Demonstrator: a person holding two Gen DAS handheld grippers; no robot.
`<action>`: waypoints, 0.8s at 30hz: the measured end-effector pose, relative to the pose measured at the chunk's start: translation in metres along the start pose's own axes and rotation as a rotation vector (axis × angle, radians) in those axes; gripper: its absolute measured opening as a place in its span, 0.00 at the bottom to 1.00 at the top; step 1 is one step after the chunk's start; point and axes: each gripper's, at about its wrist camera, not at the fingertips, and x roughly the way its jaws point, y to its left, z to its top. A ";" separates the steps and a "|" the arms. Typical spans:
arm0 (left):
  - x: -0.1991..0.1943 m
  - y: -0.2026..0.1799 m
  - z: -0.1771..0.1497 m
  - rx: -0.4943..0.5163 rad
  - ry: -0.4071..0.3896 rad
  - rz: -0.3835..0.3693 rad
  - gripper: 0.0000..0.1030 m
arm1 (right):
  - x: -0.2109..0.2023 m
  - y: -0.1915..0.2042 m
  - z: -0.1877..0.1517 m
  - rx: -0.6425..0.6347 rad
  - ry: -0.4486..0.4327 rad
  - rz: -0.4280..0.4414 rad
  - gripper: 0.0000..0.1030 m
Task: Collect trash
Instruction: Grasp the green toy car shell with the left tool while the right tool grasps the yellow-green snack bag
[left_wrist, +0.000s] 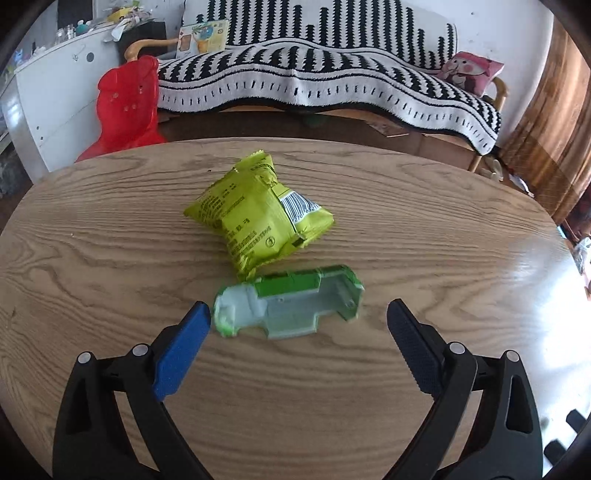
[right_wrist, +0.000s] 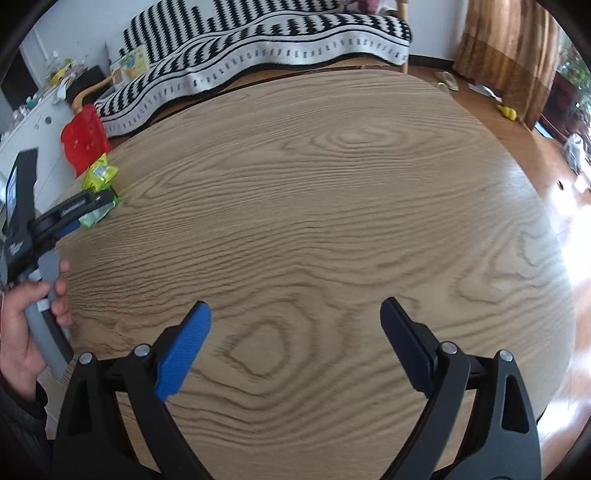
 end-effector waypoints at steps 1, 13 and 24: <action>0.005 0.001 0.001 -0.004 0.006 0.000 0.91 | 0.002 0.002 0.001 -0.002 0.001 0.003 0.87; -0.014 0.031 -0.009 0.079 -0.014 -0.006 0.76 | 0.025 0.061 0.021 -0.086 0.004 0.094 0.87; -0.079 0.139 -0.047 -0.011 0.012 -0.015 0.76 | 0.078 0.221 0.086 -0.344 0.002 0.137 0.87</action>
